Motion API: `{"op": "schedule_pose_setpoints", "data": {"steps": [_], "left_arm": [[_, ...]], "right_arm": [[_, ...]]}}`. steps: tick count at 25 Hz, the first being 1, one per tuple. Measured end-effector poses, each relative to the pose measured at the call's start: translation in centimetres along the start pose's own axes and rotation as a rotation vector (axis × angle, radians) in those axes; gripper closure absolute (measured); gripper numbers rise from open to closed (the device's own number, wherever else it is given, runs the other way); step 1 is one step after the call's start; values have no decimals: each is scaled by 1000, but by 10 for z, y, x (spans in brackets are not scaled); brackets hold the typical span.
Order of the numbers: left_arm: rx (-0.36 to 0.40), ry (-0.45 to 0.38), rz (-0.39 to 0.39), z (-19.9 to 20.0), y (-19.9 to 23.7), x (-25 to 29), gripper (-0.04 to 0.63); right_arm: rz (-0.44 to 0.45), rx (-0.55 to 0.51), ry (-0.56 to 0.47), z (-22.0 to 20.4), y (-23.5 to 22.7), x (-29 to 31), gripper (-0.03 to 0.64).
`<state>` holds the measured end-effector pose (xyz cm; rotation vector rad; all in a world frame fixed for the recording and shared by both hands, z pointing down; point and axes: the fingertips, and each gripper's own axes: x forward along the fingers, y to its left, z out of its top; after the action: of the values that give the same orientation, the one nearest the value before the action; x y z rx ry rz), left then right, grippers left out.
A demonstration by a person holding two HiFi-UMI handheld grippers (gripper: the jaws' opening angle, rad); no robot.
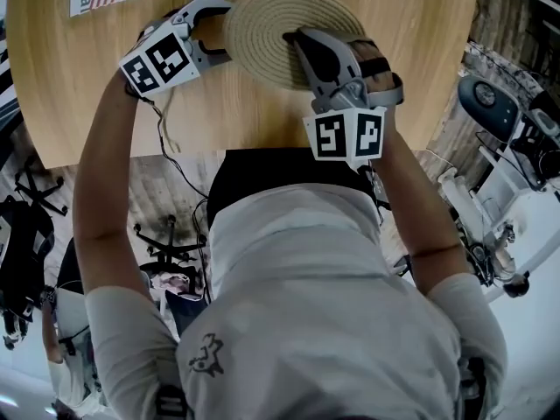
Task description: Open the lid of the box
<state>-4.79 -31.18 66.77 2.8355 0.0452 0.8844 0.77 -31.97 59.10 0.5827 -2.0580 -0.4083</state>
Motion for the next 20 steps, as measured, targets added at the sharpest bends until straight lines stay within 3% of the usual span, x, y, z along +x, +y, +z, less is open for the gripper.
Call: {"op": "schedule_pose_setpoints", "data": {"steps": [5,9,20], "left_arm": [[-49,18,58,-21,7,-15,281],[-73,-1,108,-12,-1,-32,281],[-170,-183,340,25,-55,-114,281]], "right_arm": [[-35,45,14,7,-8,-4,583],[-53,102,10,9,-10,-20,583],[-120,236,-55,54,10,-72,583]]}}
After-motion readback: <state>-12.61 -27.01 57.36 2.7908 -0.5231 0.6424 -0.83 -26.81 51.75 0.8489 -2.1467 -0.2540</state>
